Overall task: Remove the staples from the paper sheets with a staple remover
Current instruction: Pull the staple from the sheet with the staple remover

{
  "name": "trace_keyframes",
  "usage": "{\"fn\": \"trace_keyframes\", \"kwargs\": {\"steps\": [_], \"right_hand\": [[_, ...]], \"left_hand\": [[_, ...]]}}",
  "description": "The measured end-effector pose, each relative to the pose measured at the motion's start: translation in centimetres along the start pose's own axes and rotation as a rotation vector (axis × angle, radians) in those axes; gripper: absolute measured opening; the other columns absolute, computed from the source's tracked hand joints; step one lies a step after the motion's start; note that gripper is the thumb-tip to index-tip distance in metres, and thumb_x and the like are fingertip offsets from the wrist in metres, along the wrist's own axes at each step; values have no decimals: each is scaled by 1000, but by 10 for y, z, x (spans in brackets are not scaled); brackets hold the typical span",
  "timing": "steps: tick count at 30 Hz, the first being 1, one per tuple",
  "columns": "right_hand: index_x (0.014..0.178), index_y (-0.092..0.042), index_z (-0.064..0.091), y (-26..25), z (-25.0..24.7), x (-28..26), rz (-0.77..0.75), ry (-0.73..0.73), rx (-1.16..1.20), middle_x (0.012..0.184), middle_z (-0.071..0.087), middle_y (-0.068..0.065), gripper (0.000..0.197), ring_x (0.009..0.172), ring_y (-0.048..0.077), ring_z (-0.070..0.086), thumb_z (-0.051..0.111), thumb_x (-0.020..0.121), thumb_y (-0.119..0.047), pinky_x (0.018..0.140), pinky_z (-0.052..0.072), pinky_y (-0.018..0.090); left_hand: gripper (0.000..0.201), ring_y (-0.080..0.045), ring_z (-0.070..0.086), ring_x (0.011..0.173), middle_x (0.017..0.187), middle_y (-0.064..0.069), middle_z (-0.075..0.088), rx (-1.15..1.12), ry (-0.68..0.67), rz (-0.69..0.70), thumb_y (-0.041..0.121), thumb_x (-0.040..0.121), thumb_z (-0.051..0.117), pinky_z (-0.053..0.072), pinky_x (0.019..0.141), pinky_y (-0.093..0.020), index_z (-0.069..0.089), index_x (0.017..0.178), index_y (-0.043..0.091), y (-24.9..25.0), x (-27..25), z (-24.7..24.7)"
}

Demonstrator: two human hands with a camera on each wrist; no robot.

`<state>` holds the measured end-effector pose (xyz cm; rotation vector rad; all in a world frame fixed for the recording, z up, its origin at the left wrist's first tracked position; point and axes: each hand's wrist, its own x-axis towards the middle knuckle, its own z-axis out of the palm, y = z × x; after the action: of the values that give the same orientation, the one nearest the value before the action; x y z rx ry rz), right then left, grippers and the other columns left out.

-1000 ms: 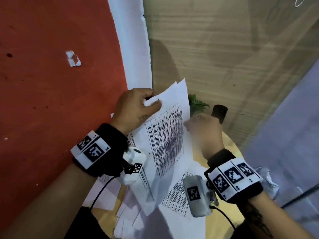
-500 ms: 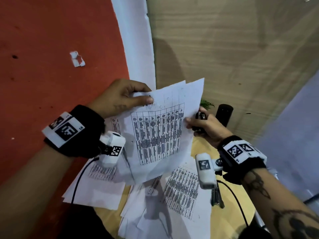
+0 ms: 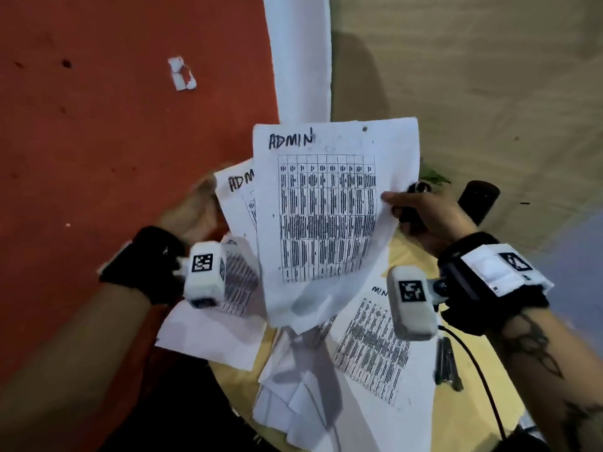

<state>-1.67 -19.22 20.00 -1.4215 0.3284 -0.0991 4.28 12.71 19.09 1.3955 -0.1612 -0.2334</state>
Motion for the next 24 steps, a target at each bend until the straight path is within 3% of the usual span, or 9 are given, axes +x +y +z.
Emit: {"fn": "trace_keyframes", "kwargs": {"steps": [2,4,8,10,13,16,18,22,24], "right_hand": [[62,-14,40,15,12,10,86,11,45,37,42,-2,34,28,6,31,64,82,0,32,21,11],[61,-14,38,36,29,21,164,30,112,32,39,-3,36,25,5,30,61,84,2,31,20,9],[63,-17,39,78,66,31,264,28,134,34,41,-5,37,28,5,39,64,83,1,34,23,8],[70,-19,43,95,72,31,295,19,43,45,47,-2,32,35,7,45,69,81,-4,37,25,9],[83,-18,46,123,57,30,320,65,-94,61,48,4,26,35,6,47,69,82,-4,39,23,9],[80,-17,48,153,31,23,380,99,-202,63,48,4,24,30,1,47,66,83,-3,36,23,7],[89,-13,52,171,14,13,405,114,-241,63,48,5,18,31,1,48,66,84,-3,33,23,8],[104,-9,56,198,-16,-14,342,99,-466,71,57,3,27,54,16,53,69,81,-8,40,33,17],[107,-12,59,209,-27,-29,272,63,-661,83,60,5,29,71,23,57,71,81,-14,56,42,24]], "left_hand": [[50,-7,71,74,82,9,74,-57,-44,-143,56,35,87,58,59,-25,78,76,28,-34,-16,2],[60,-11,72,78,91,4,75,-57,-86,-168,37,36,93,58,57,-27,75,91,21,-61,-25,7],[72,-23,66,93,115,-18,66,139,217,-73,9,57,79,55,85,-36,53,123,-4,-87,-1,-33],[67,-25,60,93,124,-26,58,278,267,-79,1,67,77,54,80,-32,48,126,-8,-85,22,-65],[50,-22,52,98,115,-16,57,603,249,-127,-9,77,68,48,68,-16,48,123,-11,-73,54,-107],[52,-32,52,114,123,-22,55,806,194,-262,-9,79,67,45,94,-42,45,126,-9,-86,72,-141],[62,-41,48,123,131,-27,51,857,220,-323,-7,75,71,38,103,-53,42,130,-6,-116,78,-155],[82,-39,40,130,143,-26,38,1111,335,-423,6,76,77,33,104,-45,29,142,-4,-167,68,-137],[86,-36,30,137,151,-23,26,1257,190,-460,15,79,75,27,109,-41,24,146,1,-190,61,-124]]}}
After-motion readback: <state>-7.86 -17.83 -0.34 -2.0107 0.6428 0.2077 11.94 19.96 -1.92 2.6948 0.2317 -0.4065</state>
